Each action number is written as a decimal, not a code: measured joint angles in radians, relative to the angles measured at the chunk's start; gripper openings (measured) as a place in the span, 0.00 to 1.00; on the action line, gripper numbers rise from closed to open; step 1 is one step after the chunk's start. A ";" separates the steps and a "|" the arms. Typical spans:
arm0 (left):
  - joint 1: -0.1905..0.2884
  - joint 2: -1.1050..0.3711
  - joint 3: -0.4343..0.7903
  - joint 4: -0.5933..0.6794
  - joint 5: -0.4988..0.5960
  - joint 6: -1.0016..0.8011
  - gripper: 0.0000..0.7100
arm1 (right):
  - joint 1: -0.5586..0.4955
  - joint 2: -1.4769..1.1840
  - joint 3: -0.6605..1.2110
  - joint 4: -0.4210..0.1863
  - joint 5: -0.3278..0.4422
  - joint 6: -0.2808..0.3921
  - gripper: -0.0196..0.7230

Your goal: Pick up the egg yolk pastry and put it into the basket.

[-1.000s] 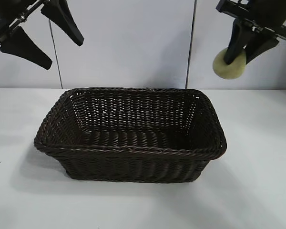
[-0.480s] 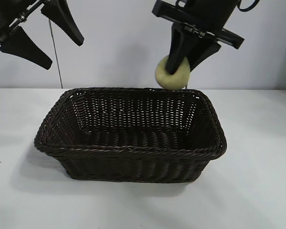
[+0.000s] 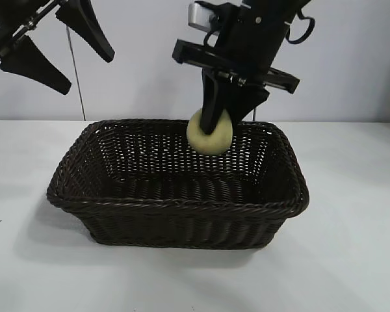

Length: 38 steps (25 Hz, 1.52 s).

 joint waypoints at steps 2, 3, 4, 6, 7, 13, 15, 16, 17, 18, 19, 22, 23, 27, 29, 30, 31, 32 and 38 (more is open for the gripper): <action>0.000 0.000 0.000 0.000 0.000 0.000 0.72 | 0.002 0.026 0.000 0.001 -0.010 0.002 0.32; 0.000 0.000 0.000 0.000 0.000 0.000 0.72 | 0.003 0.034 0.000 0.001 -0.017 0.004 0.34; 0.000 0.000 0.000 0.000 0.000 0.000 0.72 | 0.003 0.041 0.000 -0.001 -0.019 0.005 0.38; 0.000 0.000 0.000 0.000 0.000 0.000 0.72 | 0.003 0.043 0.000 -0.003 -0.022 0.005 0.47; 0.000 0.000 0.000 0.000 0.000 0.000 0.72 | 0.003 0.043 0.000 -0.003 -0.022 0.000 0.50; 0.000 0.000 0.000 0.000 0.000 0.000 0.72 | 0.003 0.032 0.000 -0.004 -0.020 -0.007 0.54; 0.000 0.000 0.000 0.000 0.000 0.000 0.72 | 0.002 0.015 0.000 -0.006 -0.019 0.000 0.54; 0.000 0.000 0.000 0.000 0.000 0.000 0.72 | 0.000 0.006 0.000 -0.006 -0.017 0.005 0.55; 0.000 0.000 0.000 0.000 0.000 0.000 0.72 | -0.006 -0.006 -0.001 -0.005 -0.011 0.008 0.55; 0.000 0.000 0.000 0.000 0.000 0.000 0.72 | -0.013 -0.013 -0.003 -0.004 -0.003 0.010 0.55; 0.000 0.000 0.000 0.000 0.000 0.000 0.72 | -0.023 -0.018 -0.007 -0.003 0.010 0.012 0.55; 0.000 0.000 0.000 0.000 0.000 0.000 0.72 | -0.060 -0.035 -0.013 -0.002 0.036 0.015 0.55; 0.000 0.000 0.000 0.000 0.000 0.000 0.72 | -0.071 -0.041 -0.013 -0.002 0.038 0.015 0.55; 0.000 0.000 0.000 0.000 0.000 0.000 0.72 | -0.123 -0.095 -0.014 -0.004 0.040 -0.005 0.55; 0.000 0.000 0.000 0.000 0.000 0.000 0.72 | -0.153 -0.131 -0.014 -0.006 0.042 -0.009 0.55; 0.000 0.000 0.000 0.000 0.000 0.000 0.72 | -0.169 -0.147 -0.014 -0.006 0.042 -0.009 0.55; 0.000 0.000 0.000 0.000 0.000 0.000 0.72 | -0.182 -0.160 -0.014 -0.006 0.044 -0.012 0.55; 0.000 0.000 0.000 0.000 0.000 0.000 0.72 | -0.198 -0.177 -0.014 -0.007 0.046 -0.014 0.55; 0.000 0.000 0.000 0.000 0.000 0.000 0.72 | -0.231 -0.238 -0.015 -0.013 0.058 -0.022 0.55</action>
